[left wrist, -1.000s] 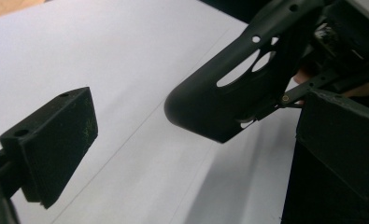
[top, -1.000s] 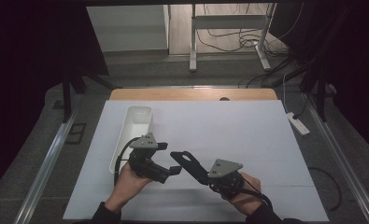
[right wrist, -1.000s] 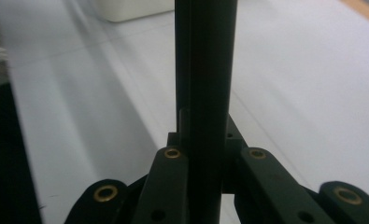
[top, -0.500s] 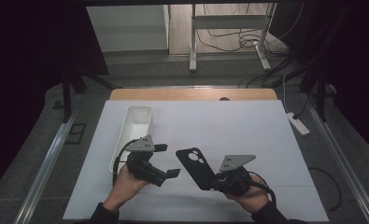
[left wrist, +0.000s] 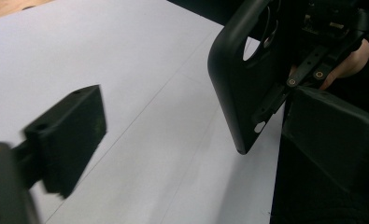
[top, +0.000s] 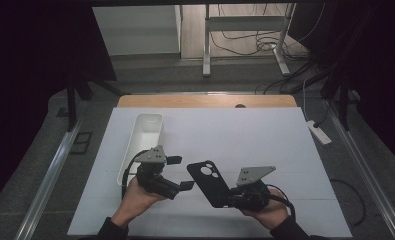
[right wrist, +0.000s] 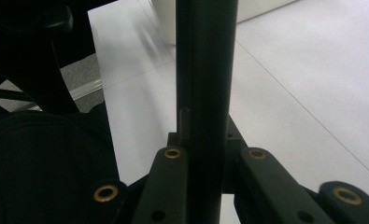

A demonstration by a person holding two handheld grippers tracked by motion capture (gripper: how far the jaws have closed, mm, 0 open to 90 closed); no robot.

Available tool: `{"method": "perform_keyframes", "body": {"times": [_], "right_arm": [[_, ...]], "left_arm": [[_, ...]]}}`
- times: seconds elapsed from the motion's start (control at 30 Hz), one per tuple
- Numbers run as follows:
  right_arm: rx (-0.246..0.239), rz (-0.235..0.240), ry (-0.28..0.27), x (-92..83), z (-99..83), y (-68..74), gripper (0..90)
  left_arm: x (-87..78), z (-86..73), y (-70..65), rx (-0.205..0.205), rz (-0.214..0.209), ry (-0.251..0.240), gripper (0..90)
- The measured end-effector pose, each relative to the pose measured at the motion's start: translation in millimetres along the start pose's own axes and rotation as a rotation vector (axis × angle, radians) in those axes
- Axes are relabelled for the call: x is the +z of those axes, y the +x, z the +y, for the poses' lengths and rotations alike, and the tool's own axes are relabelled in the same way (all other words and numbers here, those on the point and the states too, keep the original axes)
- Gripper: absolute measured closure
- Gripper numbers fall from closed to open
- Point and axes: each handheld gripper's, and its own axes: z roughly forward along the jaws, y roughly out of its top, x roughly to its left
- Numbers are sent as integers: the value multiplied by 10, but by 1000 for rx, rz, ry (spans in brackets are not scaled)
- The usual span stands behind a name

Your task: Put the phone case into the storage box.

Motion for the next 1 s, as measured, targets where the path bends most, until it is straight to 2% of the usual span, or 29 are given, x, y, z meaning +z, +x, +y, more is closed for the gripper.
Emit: {"method": "perform_keyframes", "body": {"times": [0.07, 0.23, 0.43, 0.47, 0.67, 1.0], "right_arm": [[0, 4, -4, 0, 1, 4, 856], [-6, -3, -6, 3, 5, 15, 856], [-13, -15, 0, 19, 8, 21, 856], [-17, -17, 1, 25, 8, 24, 856], [-34, -44, 12, 42, 12, 39, 857], [-48, -80, 13, 45, 19, 52, 857]], "left_arm": [[-2, -1, 1, -1, -2, -1, 124], [-31, -9, 31, -44, -43, -17, 365], [-38, -2, 56, -76, -72, -19, 549], [-38, -2, 57, -80, -75, -17, 549], [-30, 4, 57, -95, -89, -6, 676], [-29, 6, 65, -104, -84, 3, 778]]}}
